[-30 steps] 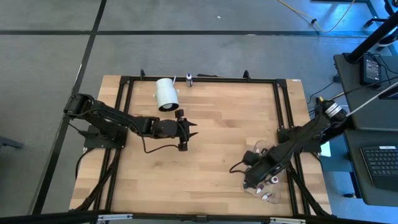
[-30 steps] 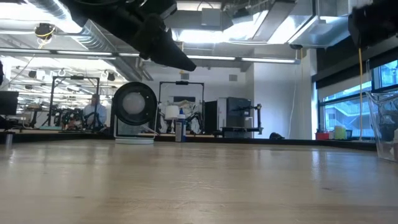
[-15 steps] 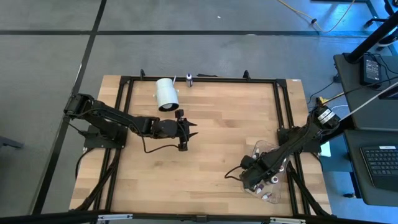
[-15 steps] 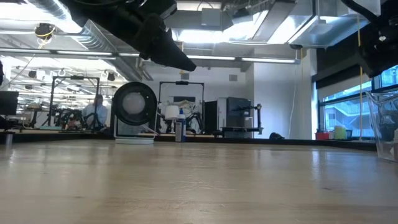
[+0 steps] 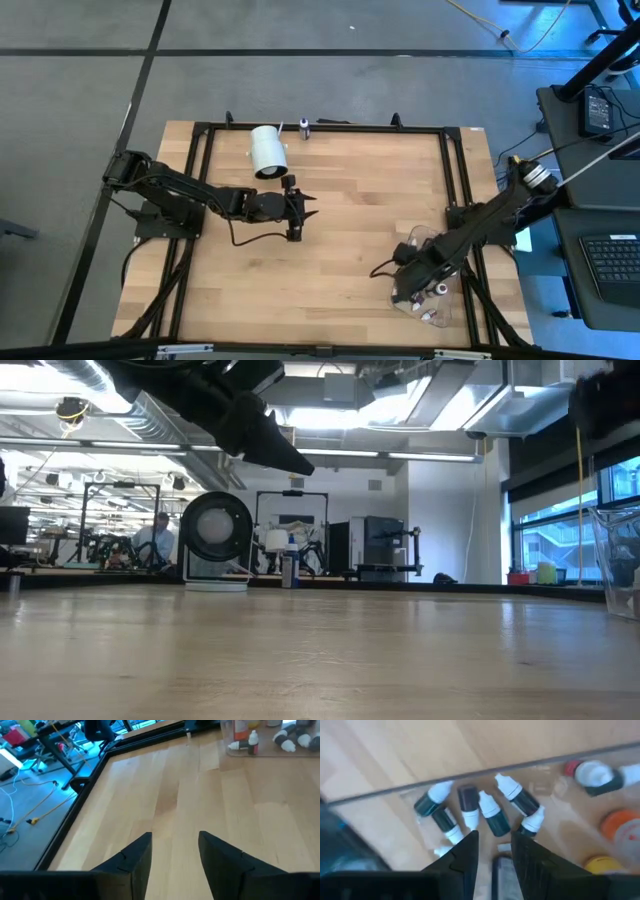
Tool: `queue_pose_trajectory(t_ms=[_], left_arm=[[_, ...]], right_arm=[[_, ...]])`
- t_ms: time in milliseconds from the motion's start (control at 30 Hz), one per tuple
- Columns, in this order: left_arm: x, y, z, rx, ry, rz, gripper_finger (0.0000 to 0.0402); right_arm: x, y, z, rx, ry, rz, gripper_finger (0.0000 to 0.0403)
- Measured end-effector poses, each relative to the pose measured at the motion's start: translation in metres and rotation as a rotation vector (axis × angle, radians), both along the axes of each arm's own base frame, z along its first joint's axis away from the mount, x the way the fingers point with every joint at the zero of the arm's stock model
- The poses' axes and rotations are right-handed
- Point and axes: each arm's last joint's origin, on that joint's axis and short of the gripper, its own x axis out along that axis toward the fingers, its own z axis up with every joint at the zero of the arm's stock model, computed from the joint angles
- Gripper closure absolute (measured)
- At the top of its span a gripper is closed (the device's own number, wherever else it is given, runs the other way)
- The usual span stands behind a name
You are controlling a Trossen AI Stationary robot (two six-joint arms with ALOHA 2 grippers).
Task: Pick & Place food coloring
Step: Put the large blue food coloring bottle into the transparent bin
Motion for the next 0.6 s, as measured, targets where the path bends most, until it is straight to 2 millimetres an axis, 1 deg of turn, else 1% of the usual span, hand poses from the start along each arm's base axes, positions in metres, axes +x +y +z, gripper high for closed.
queue_pose_trajectory(t_ms=[133,200,300,400,500,600], left_arm=[[0.000,0.000,0.000,0.003,0.000,0.000,0.0244],[0.000,0.001,0.000,0.011,-0.005,0.017,0.0244],[0.000,0.002,0.001,0.029,-0.010,0.055,0.0241],[0.000,0.003,0.001,0.035,-0.012,0.076,0.0240],[0.000,0.008,0.001,0.009,-0.023,0.106,0.0241],[0.000,0.018,0.001,-0.035,-0.044,0.155,0.0242]], right_arm=[[-0.007,-0.013,0.021,0.028,-0.069,0.093,0.0286],[-0.009,-0.018,0.030,-0.020,-0.154,0.125,0.0286],[-0.012,-0.025,0.044,-0.131,-0.318,0.263,0.0286],[-0.014,-0.035,0.062,-0.139,-0.456,0.328,0.0286],[-0.017,-0.046,0.078,-0.160,-0.574,0.410,0.0286],[-0.019,-0.059,0.090,-0.219,-0.656,0.482,0.0286]])
